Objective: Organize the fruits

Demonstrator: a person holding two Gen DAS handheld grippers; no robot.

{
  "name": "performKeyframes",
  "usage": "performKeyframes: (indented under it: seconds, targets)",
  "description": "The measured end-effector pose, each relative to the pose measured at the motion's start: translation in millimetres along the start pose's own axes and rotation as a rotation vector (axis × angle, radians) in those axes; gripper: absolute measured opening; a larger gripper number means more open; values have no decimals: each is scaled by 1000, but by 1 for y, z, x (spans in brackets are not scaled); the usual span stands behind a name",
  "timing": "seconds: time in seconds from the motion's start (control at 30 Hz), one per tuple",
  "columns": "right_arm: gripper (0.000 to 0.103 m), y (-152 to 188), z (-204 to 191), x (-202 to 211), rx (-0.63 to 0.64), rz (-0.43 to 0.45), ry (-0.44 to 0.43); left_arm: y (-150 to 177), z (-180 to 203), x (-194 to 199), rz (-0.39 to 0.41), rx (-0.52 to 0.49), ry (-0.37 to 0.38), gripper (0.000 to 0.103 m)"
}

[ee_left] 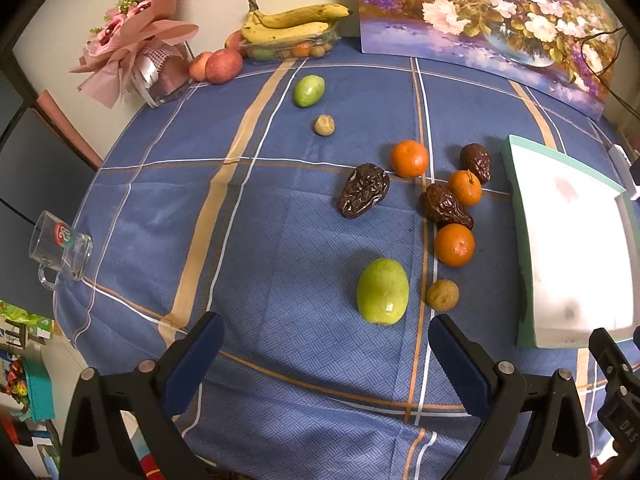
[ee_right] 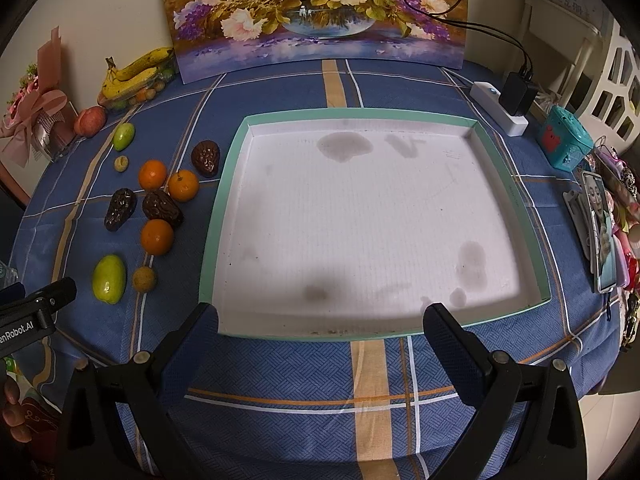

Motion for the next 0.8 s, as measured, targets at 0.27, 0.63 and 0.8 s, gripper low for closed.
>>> performKeyframes:
  seconds: [0.27, 0.63, 0.8]
  targets:
    - [102, 0, 0, 0, 0, 1, 0, 0, -1, 0, 1, 1, 2, 103]
    - [102, 0, 0, 0, 0, 0, -1, 0, -2, 0, 2, 3, 4, 103]
    - [102, -1, 0, 0, 0, -1, -1, 0, -2, 1, 3, 5, 5, 103]
Point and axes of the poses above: each gripper's, at about its wrist camera, not at the fingertips, and x roughly against the way its jaws point, z to its right, y to its underside, the point moved 2 cm from there along -x, roughly the way its jaws point, and after that the axes turned 13 degrees about -z, right-handed, at the moved point
